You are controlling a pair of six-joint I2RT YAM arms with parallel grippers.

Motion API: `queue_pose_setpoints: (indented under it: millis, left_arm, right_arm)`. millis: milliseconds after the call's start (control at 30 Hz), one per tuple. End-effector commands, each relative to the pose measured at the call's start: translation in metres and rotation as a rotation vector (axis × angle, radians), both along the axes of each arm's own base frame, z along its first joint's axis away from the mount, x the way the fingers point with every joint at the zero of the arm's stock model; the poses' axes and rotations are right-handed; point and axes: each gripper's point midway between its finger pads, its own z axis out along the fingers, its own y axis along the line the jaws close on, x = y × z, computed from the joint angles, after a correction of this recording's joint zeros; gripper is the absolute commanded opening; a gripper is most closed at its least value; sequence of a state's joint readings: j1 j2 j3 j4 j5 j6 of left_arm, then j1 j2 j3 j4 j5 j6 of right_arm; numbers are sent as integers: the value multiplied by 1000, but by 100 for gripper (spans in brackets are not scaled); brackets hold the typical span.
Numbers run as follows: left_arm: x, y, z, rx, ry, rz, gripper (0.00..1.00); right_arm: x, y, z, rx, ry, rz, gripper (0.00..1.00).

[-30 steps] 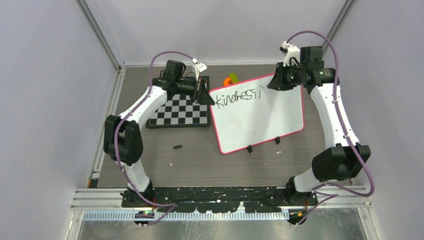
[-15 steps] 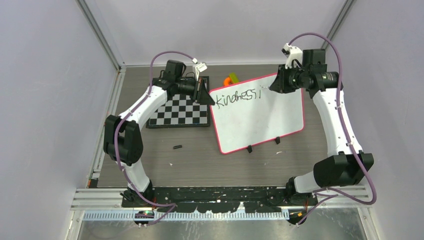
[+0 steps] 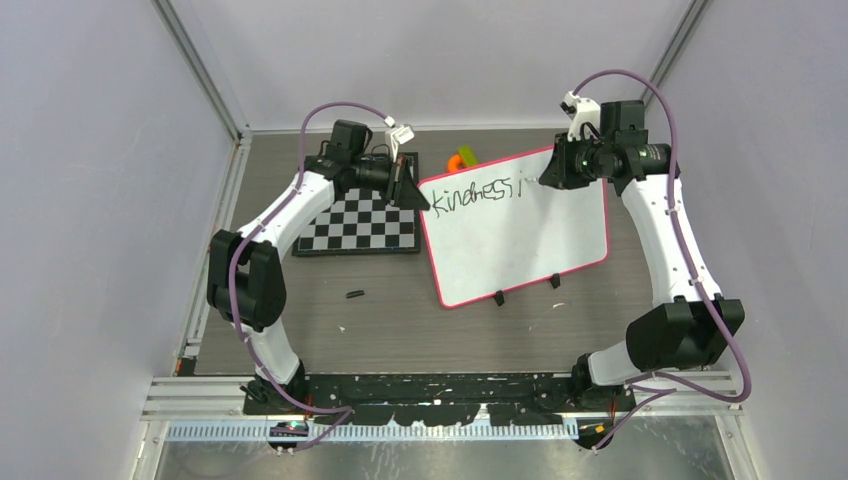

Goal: Write a sentence on the whiteboard

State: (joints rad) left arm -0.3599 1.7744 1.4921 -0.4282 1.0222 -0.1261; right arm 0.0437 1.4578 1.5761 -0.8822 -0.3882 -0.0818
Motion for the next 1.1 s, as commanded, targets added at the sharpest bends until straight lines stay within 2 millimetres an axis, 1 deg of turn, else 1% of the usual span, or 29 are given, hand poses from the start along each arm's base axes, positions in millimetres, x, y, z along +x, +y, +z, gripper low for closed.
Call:
queue_pose_setpoints:
  millis: [0,200,400,700,900,1067]
  left_arm:
    - [-5,-5,8,-7,-31,-33,0]
    - [-5,-6,7,-7,-28,-35,0]
    - [-5,-6,6,-6,-24,-34,0]
    - [-5,-6,7,-5,-27,-33,0]
    - [-5,-5,8,-4,-31,-32,0]
    - [-5,-5,8,-1,-32,-33,0]
  right_arm:
    - [9,-4,0,-21,-36,2,0]
    - [2,-5,-11,-32,-12,3,0]
    - [-2,-6,-4,-35,-34,5,0]
    - [13,-5,9,-31,-62,-2,0]
    - [20,-8,9,-44,-67,-11,0]
    - [21,-14,9,-61,-73,-28,0]
